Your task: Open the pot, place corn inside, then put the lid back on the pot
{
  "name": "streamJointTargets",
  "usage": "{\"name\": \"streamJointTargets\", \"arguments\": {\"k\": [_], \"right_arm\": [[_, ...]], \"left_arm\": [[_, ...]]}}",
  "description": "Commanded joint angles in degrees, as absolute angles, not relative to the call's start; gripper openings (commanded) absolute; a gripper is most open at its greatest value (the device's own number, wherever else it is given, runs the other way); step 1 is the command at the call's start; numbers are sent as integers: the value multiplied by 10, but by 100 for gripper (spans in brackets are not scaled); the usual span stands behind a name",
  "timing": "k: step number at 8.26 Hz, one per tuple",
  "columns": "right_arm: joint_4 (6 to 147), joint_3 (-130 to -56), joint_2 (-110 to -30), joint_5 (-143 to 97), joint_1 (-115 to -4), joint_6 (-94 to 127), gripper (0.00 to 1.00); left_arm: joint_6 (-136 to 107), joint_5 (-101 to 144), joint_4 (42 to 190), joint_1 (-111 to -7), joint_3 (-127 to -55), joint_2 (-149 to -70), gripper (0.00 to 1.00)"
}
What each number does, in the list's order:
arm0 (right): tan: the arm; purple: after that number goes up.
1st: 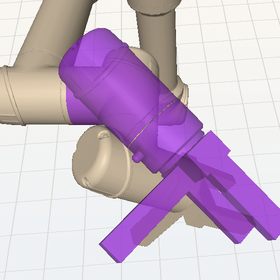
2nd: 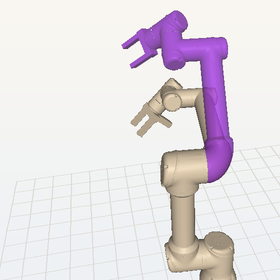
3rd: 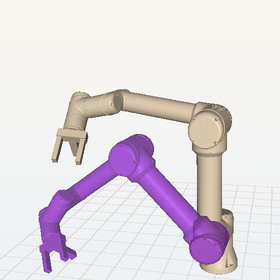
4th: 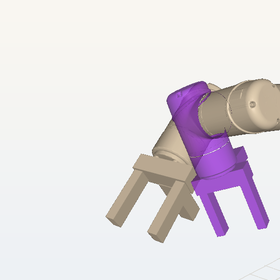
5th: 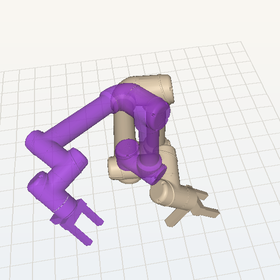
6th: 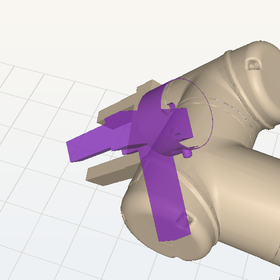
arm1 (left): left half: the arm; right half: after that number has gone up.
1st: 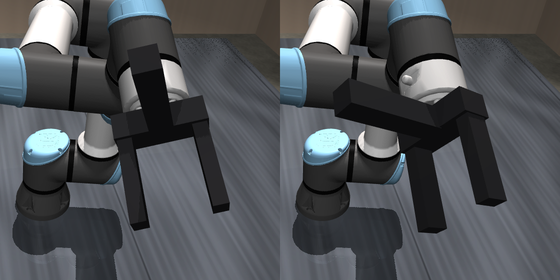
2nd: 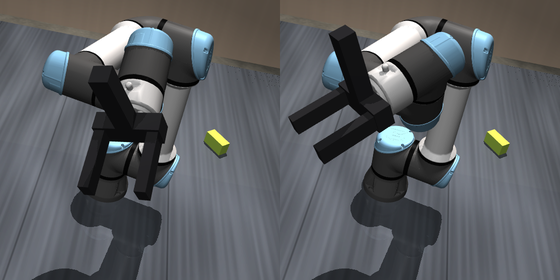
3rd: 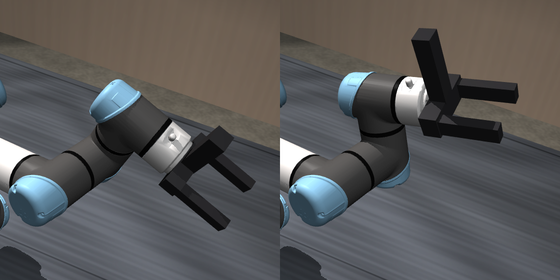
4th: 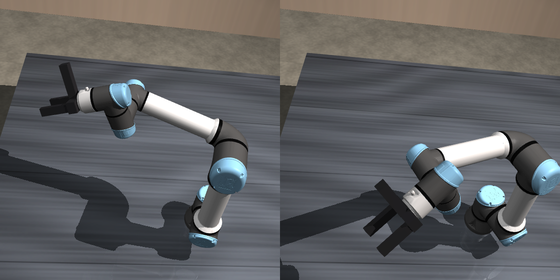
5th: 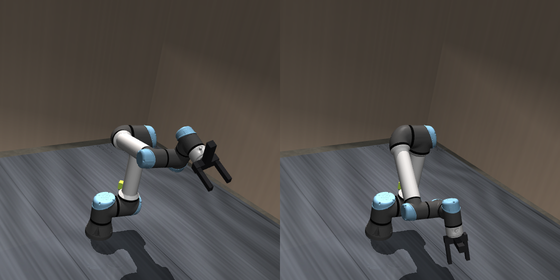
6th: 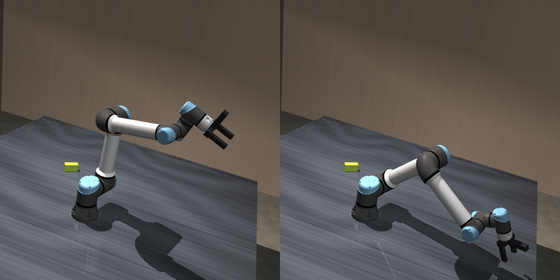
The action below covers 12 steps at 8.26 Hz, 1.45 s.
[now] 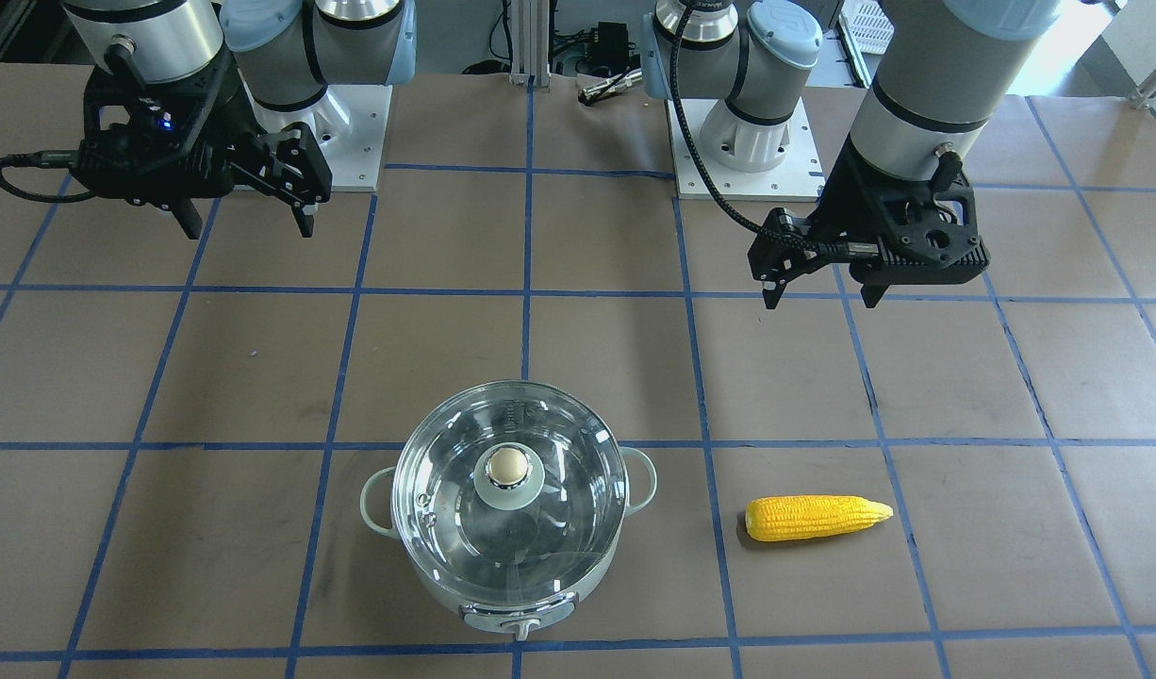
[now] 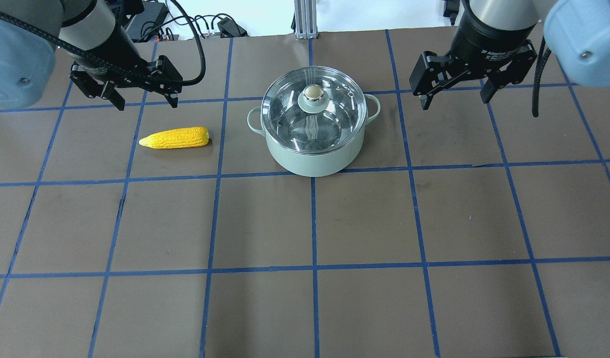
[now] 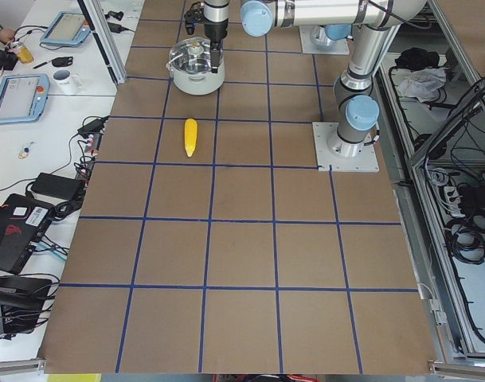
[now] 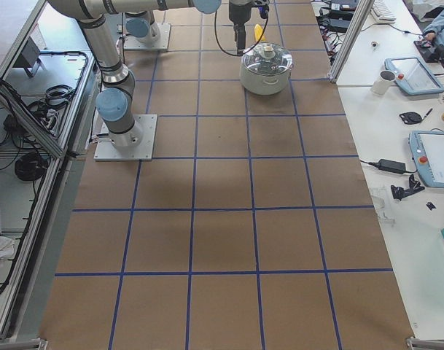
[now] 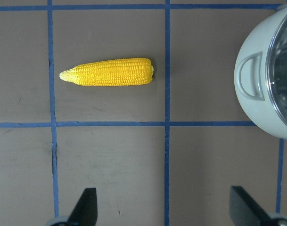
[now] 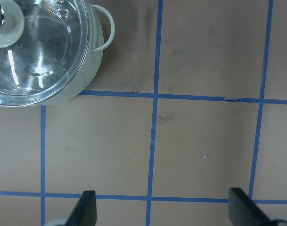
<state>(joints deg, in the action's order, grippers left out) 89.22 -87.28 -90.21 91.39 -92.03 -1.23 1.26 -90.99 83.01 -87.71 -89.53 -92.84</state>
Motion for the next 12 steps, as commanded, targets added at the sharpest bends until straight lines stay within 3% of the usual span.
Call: {"name": "streamJointTargets", "arguments": {"k": [1, 12], "right_arm": [[903, -874, -901, 911, -921, -11, 100], [905, -875, -901, 921, -922, -30, 100]], "left_arm": [[153, -910, 824, -859, -893, -931, 100], [726, -904, 737, -772, -894, -1054, 100]]}}
